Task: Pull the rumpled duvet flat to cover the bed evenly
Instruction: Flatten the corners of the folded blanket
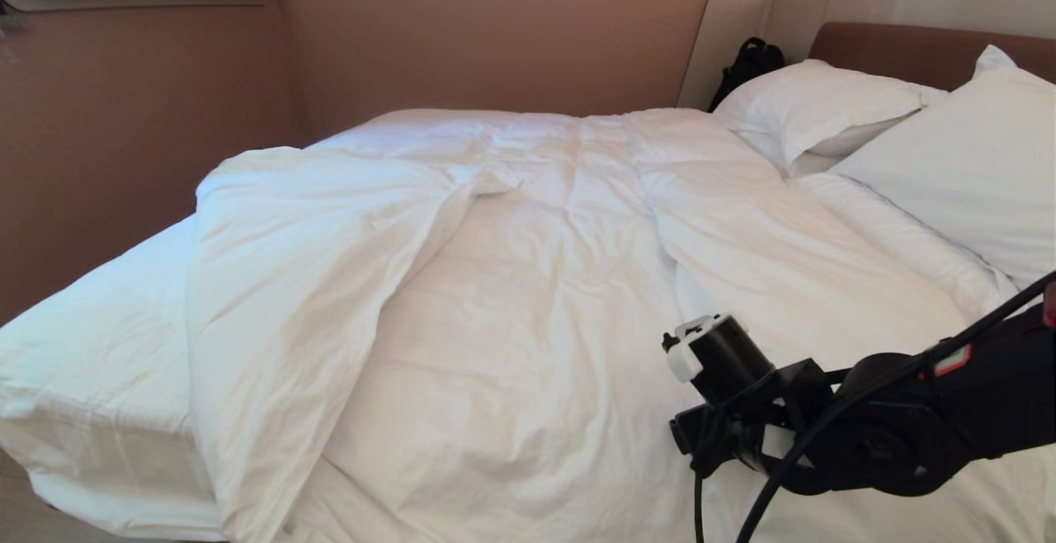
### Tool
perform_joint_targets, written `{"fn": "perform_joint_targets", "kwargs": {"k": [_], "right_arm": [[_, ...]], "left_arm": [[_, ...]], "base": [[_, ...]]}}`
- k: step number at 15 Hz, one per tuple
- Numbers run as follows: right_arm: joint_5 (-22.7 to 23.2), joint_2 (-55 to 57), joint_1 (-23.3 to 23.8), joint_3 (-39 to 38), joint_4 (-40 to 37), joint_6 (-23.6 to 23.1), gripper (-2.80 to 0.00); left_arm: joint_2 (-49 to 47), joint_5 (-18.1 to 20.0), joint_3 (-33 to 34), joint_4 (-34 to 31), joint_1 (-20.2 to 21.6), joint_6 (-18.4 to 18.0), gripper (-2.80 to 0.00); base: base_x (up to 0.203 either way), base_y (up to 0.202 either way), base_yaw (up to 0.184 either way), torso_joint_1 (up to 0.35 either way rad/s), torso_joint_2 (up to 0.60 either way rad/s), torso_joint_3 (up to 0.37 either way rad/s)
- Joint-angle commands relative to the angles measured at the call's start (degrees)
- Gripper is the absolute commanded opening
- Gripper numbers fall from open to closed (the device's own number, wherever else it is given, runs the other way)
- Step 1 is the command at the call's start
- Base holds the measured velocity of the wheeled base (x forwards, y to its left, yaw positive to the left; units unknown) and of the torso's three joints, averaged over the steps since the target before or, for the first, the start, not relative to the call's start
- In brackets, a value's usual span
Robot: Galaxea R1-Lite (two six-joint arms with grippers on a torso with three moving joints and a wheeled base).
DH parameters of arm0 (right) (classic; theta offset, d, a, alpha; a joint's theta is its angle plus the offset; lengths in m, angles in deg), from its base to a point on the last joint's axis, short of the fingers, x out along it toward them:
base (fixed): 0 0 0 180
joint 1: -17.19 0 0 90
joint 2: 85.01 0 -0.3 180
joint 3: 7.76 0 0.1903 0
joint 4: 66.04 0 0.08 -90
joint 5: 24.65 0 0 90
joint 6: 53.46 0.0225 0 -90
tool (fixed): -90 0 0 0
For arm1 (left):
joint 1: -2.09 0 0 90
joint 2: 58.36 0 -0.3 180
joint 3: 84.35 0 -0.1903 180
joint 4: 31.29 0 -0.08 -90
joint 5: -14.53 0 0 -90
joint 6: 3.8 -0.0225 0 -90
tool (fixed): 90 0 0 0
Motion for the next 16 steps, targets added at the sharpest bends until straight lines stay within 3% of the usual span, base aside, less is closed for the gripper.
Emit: {"fn": "perform_joint_targets", "kwargs": {"k": [1,12,16], "right_arm": [[-4.8,0.6,-0.5,-0.1,0.0,0.0,0.0],[-7.0,1.4,-5.1,-2.1,0.0,0.4,0.0],[-13.9,3.7,-5.4,-2.7,-1.5,0.4,0.0]], "left_arm": [[0.0,0.0,0.0,0.0,0.0,0.0,-2.8],[-0.1,0.0,0.0,0.0,0.0,0.0,-2.8],[0.0,0.0,0.0,0.0,0.0,0.0,-2.8]], "base": [[0.0,0.0,0.0,0.0,0.0,0.0],[0.0,0.0,0.0,0.0,0.0,0.0],[0.0,0.0,0.0,0.0,0.0,0.0]]}}
